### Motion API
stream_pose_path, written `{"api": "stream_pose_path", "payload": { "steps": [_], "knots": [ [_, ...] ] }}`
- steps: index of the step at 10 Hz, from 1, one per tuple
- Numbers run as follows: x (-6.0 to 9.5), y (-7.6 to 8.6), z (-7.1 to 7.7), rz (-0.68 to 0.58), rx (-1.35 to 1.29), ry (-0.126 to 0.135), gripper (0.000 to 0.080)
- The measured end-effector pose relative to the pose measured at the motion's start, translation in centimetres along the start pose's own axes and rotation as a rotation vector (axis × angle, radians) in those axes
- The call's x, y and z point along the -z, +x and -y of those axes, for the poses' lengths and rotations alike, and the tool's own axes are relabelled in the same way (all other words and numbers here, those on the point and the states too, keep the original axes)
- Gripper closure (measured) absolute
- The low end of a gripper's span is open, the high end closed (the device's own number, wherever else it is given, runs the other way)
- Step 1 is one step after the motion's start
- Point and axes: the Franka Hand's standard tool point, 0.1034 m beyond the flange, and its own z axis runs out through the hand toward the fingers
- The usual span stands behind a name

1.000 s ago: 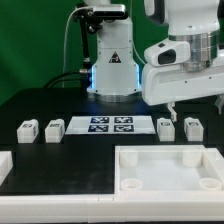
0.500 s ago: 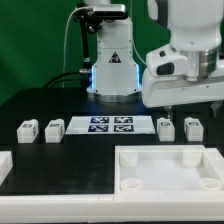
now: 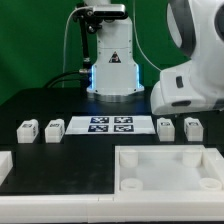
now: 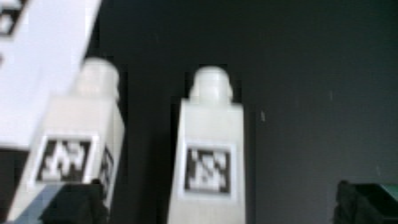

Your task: Assemble one leg

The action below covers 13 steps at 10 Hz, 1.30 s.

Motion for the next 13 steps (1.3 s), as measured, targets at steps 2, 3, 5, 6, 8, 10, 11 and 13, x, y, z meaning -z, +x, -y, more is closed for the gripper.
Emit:
{"api": "stream_pose_path", "payload": {
  "steps": [2, 3, 5, 6, 8, 10, 11, 13],
  "knots": [
    [0.2, 0.8, 0.2, -0.027, 0.001, 0.007, 0.0151],
    [-0.1, 0.9, 0.2, -0.025, 0.001, 0.007, 0.0151],
    [-1.8, 1.6, 0.4, -0.02, -0.001, 0.008, 0.0151],
    [-2.2, 1.7, 0.6, -0.019, 0.002, 0.005, 0.0151],
    [-3.1, 2.4, 0.8, -0.039, 0.01, 0.006, 0.0151],
    [-3.3, 3.0, 0.7, -0.077, 0.051, 0.01, 0.0151],
    [-3.3, 3.0, 0.7, -0.076, 0.052, 0.009, 0.0249],
    [-3.4, 3.0, 0.7, -0.075, 0.053, 0.009, 0.0387]
  ]
}}
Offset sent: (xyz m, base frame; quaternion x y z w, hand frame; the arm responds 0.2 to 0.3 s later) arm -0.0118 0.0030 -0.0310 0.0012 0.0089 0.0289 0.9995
